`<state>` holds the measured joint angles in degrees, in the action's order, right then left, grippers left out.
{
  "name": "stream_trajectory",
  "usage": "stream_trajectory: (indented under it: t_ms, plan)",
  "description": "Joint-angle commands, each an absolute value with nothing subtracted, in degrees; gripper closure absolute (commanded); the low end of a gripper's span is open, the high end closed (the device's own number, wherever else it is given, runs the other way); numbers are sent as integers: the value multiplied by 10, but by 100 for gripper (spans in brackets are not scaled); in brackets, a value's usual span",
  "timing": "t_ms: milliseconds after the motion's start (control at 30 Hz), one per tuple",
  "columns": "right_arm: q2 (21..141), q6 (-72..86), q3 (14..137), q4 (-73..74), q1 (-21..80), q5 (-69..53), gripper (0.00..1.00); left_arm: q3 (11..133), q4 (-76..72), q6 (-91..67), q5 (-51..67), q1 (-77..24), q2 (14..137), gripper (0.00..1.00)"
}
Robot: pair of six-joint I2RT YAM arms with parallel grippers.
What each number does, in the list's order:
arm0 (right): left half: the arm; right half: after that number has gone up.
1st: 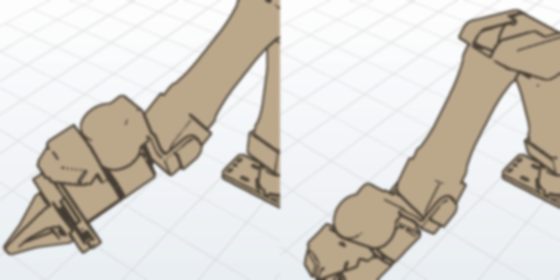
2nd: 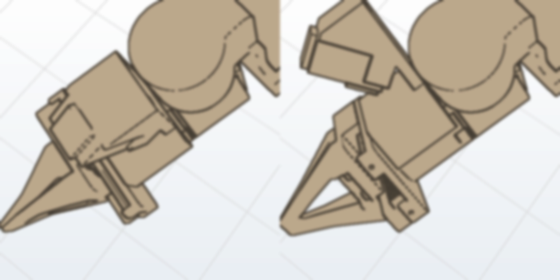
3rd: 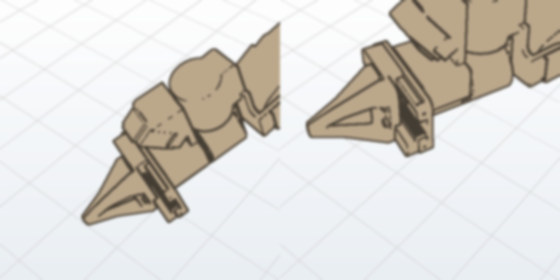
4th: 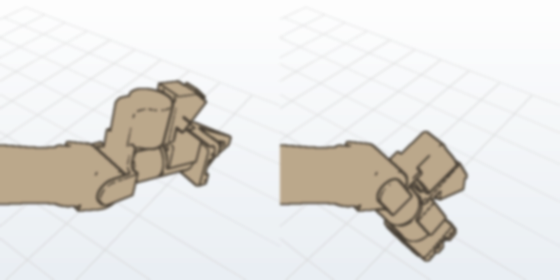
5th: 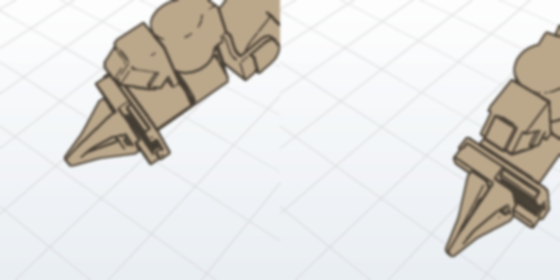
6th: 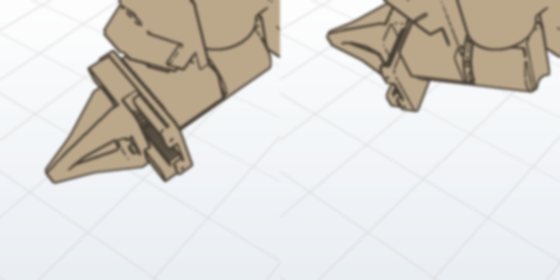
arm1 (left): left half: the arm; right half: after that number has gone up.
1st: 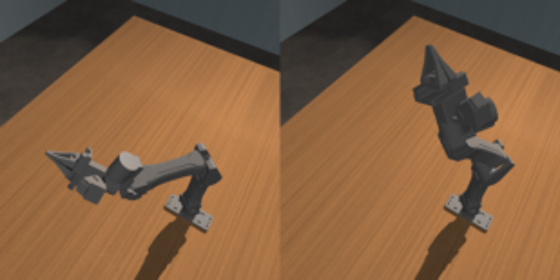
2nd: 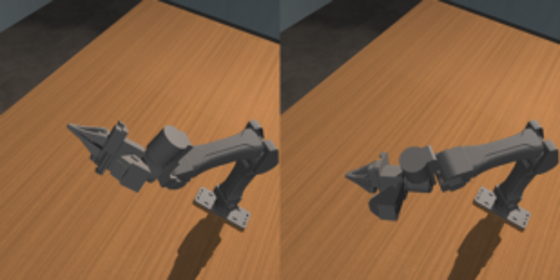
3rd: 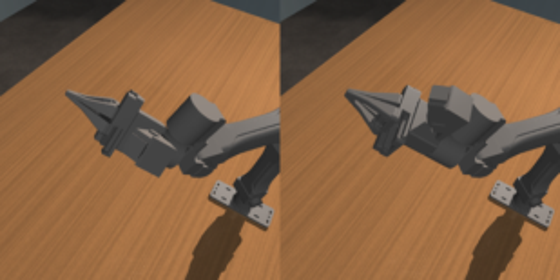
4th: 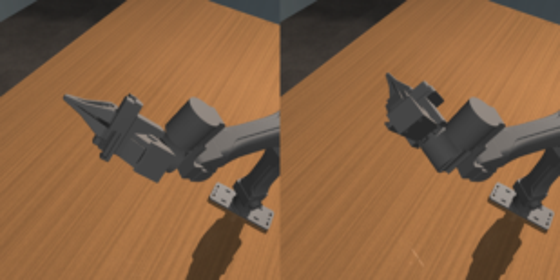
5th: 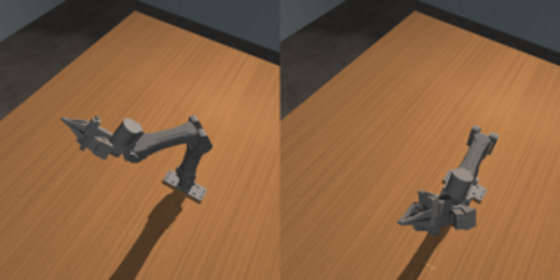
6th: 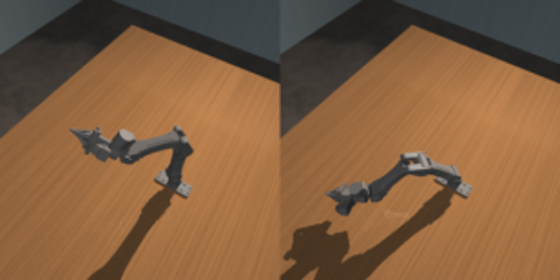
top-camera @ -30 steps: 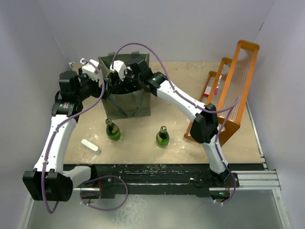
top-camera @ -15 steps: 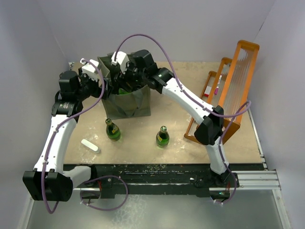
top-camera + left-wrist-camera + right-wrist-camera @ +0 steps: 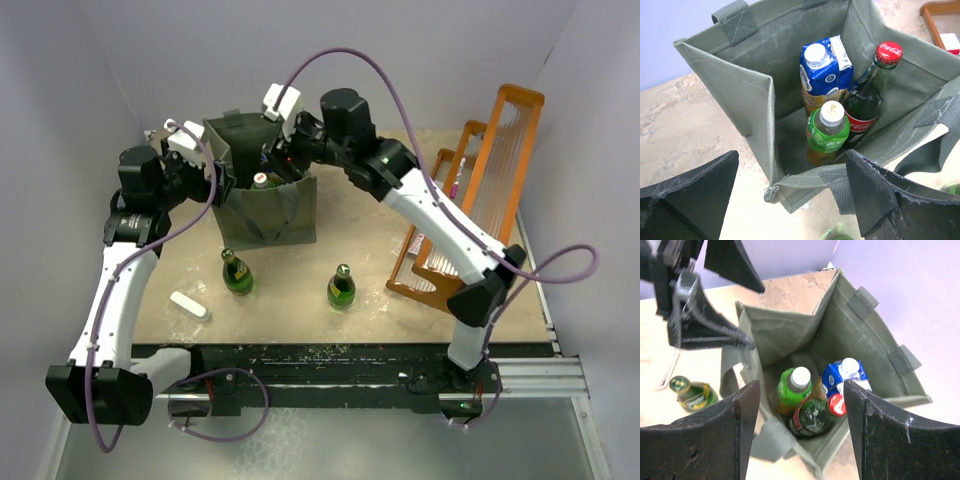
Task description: Place the beverage into the canvas bag
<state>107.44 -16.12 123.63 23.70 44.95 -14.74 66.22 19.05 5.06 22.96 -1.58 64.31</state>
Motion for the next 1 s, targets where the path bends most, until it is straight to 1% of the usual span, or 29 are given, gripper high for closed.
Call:
stream_trajectory:
  t_ms: [0,200,333,433,567,633,767,900,967]
  plan:
    - [989,-156,1168,215,447,-162,30,702,192,59,233,-14,615,9]
    - [891,-139,1032,189,443,-133,30,711,223,105,228,-11,574,6]
    - [826,-119,930,144,410,-144,29,711,277,152,231,7,535,3]
    - [791,-99,888,130,365,-174,29,715,343,201,246,8,512,1]
    - [749,-118,832,114,351,-158,29,714,452,277,308,8,488,1]
    - [736,-134,813,97,350,-157,29,709,505,317,345,8,478,1]
    - [725,-135,802,93,344,-164,28,688,567,363,362,8,475,2]
    - [720,-126,797,82,331,-167,27,654,591,394,357,7,493,5]
    - [716,-117,792,75,322,-171,23,631,587,407,350,7,503,6]
